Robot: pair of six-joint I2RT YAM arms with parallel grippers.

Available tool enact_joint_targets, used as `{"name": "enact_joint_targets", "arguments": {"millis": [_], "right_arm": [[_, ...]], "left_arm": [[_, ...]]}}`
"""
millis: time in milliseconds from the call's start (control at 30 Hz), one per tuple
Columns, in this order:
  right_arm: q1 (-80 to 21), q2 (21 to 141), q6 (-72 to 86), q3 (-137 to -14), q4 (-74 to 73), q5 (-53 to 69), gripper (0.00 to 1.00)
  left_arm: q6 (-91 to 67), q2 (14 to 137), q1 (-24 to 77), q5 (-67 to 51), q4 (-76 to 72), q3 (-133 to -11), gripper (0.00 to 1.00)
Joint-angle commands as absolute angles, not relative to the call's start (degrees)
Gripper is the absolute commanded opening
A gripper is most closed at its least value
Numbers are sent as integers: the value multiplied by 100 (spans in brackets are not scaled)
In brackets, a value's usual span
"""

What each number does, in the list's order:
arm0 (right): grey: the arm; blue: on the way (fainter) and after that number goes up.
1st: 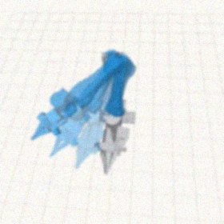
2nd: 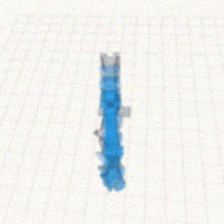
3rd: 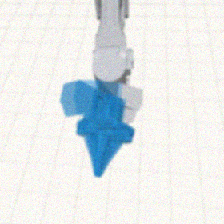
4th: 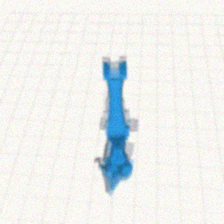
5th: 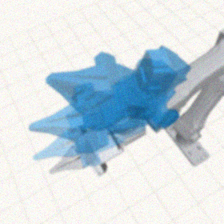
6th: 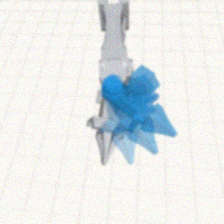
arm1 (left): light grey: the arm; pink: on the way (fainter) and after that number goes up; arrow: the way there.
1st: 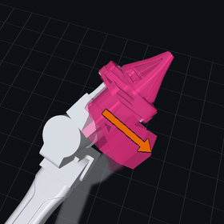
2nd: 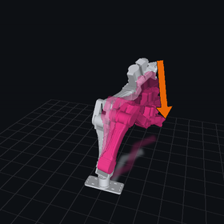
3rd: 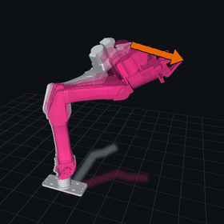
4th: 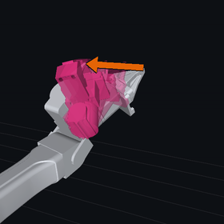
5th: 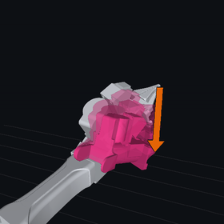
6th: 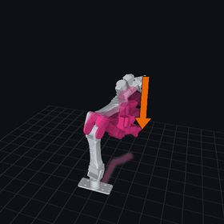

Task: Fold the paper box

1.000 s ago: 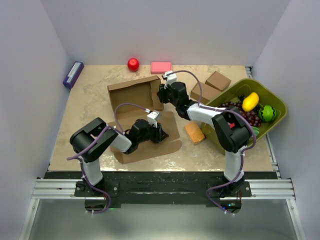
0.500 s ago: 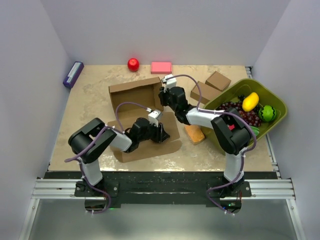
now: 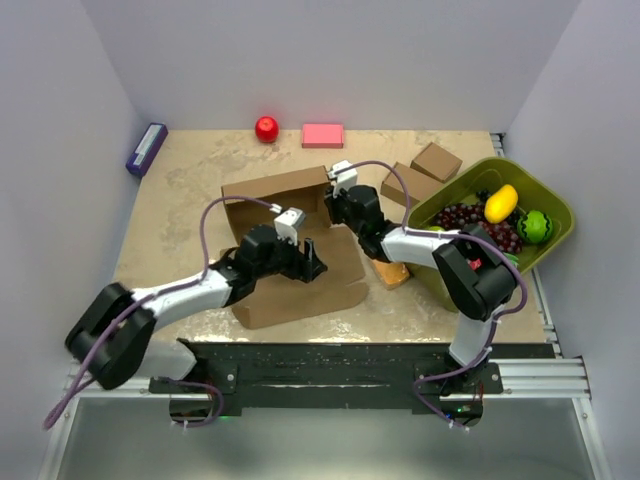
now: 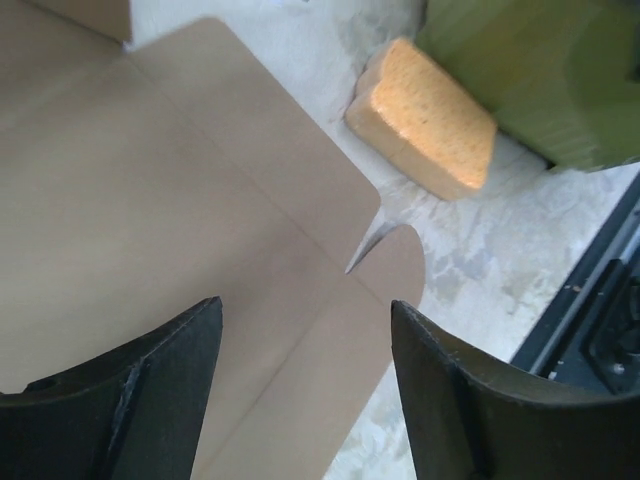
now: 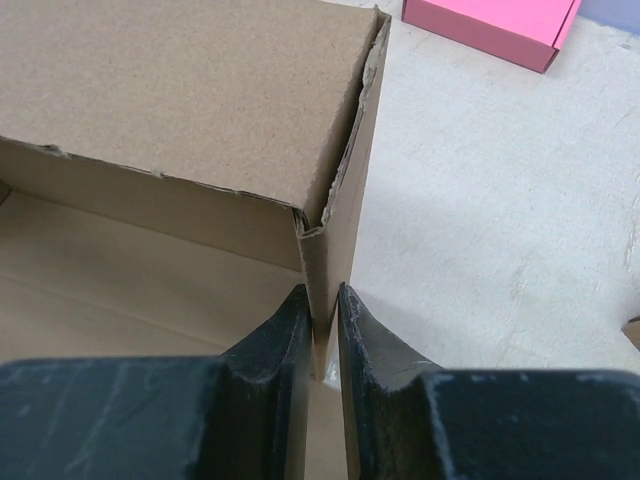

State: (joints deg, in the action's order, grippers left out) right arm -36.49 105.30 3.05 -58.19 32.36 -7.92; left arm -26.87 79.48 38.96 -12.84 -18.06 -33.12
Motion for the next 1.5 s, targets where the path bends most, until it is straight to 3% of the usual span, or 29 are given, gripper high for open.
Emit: {"name": "enact_joint_targets", "arguments": {"millis": [0, 200, 433, 800, 1133, 1467], "right_arm": [[-3726, 10170, 79, -5643, 3507, -624, 0], [-3762, 9985, 53, -5520, 3498, -492, 0], [-3806, 9923, 62, -5388, 3525, -483, 0], [-3832, 9958, 79, -5317, 3454, -711, 0], [-3894, 10186, 281, -5414, 3331, -1854, 0], [-3946, 10379, 553, -5528, 3278, -2847, 0]], "left_arm": [[-2453, 6858, 3753, -1046, -328, -3532, 73], [-1401, 5906, 3182, -546, 1431, -5401, 78], [-396, 6888, 3050, 210, 1837, -6354, 80], [-70, 7558, 3032, 422, 844, -5767, 82], [-141, 7734, 3024, 89, 607, -5476, 70], [-193, 8007, 3032, -114, 633, -5467, 67]]}}
